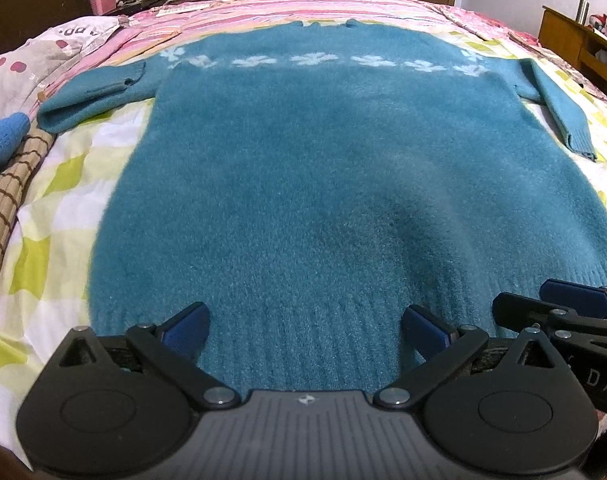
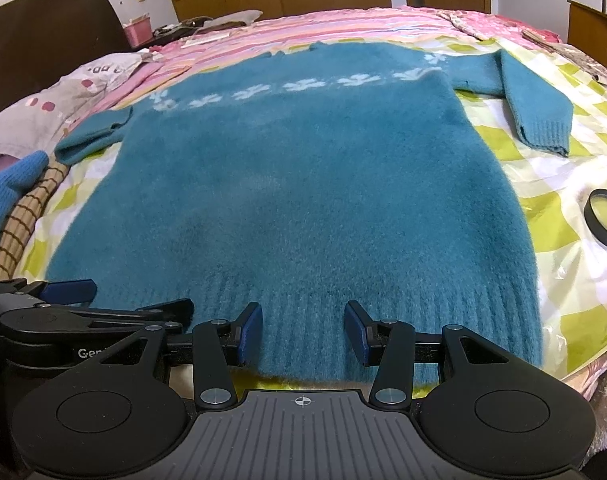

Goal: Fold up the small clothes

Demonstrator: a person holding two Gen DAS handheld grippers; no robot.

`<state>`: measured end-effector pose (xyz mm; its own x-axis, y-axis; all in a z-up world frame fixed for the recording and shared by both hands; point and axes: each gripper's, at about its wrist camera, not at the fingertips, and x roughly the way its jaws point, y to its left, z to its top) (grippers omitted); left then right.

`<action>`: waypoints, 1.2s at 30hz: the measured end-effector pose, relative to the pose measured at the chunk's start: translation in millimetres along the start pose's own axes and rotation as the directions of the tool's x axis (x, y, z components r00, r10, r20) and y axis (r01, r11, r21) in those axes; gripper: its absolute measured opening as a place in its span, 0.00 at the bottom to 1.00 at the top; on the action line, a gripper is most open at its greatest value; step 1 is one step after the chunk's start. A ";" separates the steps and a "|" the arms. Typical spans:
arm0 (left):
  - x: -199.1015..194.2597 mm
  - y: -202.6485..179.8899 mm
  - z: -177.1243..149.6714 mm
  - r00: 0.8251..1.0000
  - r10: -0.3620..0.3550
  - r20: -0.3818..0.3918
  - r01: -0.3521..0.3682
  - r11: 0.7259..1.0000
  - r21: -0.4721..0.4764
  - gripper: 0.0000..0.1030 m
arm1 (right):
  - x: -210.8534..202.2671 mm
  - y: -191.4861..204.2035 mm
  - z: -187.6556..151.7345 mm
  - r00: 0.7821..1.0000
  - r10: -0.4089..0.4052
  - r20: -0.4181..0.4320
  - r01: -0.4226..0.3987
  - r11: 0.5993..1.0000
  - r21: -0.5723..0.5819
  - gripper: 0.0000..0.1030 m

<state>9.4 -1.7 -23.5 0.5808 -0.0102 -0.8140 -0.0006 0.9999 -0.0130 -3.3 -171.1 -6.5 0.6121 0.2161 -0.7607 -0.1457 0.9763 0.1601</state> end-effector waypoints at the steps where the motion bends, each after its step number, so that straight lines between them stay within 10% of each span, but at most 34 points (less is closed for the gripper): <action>1: -0.1 0.3 -0.2 1.000 -0.001 0.000 0.001 1.000 -0.003 1.00 | 0.1 -0.2 0.1 1.000 0.000 0.000 0.000 1.000 0.000 0.44; 36: -15.3 -42.1 39.5 0.994 0.014 0.105 -0.024 0.995 0.093 1.00 | -17.2 -37.5 24.4 0.995 -0.007 0.097 0.003 0.999 0.043 0.34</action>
<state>32.8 -43.3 12.4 0.6630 0.0047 -0.7486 0.0615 0.9963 0.0607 10.6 -211.2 15.9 0.6859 0.2090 -0.6970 -0.1104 0.9767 0.1842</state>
